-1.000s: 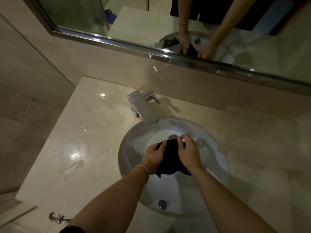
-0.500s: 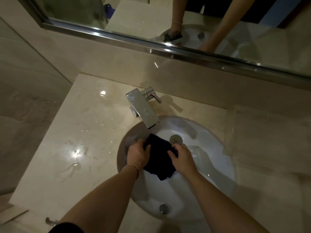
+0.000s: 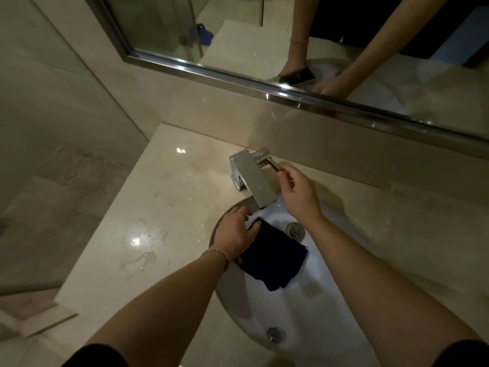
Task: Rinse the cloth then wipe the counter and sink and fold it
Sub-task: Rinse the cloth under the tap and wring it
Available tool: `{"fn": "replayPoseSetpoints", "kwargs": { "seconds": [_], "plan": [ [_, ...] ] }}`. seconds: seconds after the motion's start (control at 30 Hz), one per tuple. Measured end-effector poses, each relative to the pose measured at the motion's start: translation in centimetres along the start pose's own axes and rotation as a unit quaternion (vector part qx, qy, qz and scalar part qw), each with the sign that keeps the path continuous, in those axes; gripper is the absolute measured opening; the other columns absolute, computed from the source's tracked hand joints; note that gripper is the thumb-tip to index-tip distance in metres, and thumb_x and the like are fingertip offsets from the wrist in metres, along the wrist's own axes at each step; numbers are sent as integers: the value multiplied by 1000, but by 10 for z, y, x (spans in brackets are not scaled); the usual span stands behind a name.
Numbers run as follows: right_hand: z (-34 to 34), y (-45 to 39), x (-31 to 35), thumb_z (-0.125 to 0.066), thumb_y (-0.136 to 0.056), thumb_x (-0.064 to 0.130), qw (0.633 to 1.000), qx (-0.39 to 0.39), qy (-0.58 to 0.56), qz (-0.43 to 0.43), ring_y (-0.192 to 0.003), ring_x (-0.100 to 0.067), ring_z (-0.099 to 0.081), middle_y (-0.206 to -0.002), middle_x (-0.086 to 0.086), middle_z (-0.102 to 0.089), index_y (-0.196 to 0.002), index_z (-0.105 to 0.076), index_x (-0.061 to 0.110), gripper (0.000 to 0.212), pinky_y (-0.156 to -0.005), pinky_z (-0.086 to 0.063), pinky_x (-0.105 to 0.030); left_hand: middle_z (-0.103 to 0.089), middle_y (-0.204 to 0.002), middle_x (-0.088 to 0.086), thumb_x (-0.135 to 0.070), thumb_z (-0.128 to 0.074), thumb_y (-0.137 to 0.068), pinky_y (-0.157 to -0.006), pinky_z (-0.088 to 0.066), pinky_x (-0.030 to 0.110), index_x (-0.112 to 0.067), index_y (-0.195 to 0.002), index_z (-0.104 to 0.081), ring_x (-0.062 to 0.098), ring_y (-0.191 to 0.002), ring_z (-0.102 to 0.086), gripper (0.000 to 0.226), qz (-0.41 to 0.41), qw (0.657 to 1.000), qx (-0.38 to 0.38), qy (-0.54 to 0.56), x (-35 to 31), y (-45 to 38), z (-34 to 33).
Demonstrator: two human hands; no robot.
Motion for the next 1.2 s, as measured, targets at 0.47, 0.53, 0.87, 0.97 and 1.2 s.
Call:
{"fn": "replayPoseSetpoints", "kwargs": {
  "seconds": [0.47,0.53,0.87,0.97,1.2],
  "plan": [
    [1,-13,19,-57,-101,16,999,-19,-2,28,-82,-25,-70,-90,-9,-73,-117,-71,7,23,-76,-59,-42,-58,-129,4,-51,-62,-94,-94,-48,35,-20,-130,-61,25,-121,-52,47,-21,998,29,-49,6,11,11],
    [3,-16,20,-56,-101,17,1000,-14,5,21,-82,-27,-70,-89,-11,-72,-119,-70,8,24,-77,-59,-45,-57,-131,4,-51,-62,-94,-96,-48,35,-20,-131,-60,24,-123,-50,48,-23,998,39,-51,5,12,11],
    [6,-22,18,-55,-102,18,1000,-20,-1,-22,-85,-28,-70,-92,-12,-71,-113,-70,8,21,-78,-60,-43,-58,-126,5,-51,-62,-94,-99,-48,37,-19,-133,-60,25,-119,-52,51,-30,996,63,-63,11,19,7],
    [6,-22,18,-56,-102,19,999,-29,-5,-20,-83,-27,-70,-91,-12,-71,-112,-71,8,20,-76,-60,-43,-57,-126,4,-50,-62,-94,-100,-47,37,-19,-134,-59,25,-119,-52,50,-27,996,61,-66,12,23,5],
    [10,9,-9,-61,-100,23,996,-66,-32,-52,-67,-3,-57,-76,7,-63,-100,-69,7,18,-57,-42,-10,-56,-126,5,-50,-61,-96,-98,-47,36,-20,-135,-57,25,-118,-51,50,-6,995,69,-75,13,28,-3]
  ]
}}
Point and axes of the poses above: each hand's wrist, its own y-axis away from the middle knuckle, its own z-axis out of the back of the hand, x = y × z, the point moved 3 cm from there along -y, towards the middle knuckle
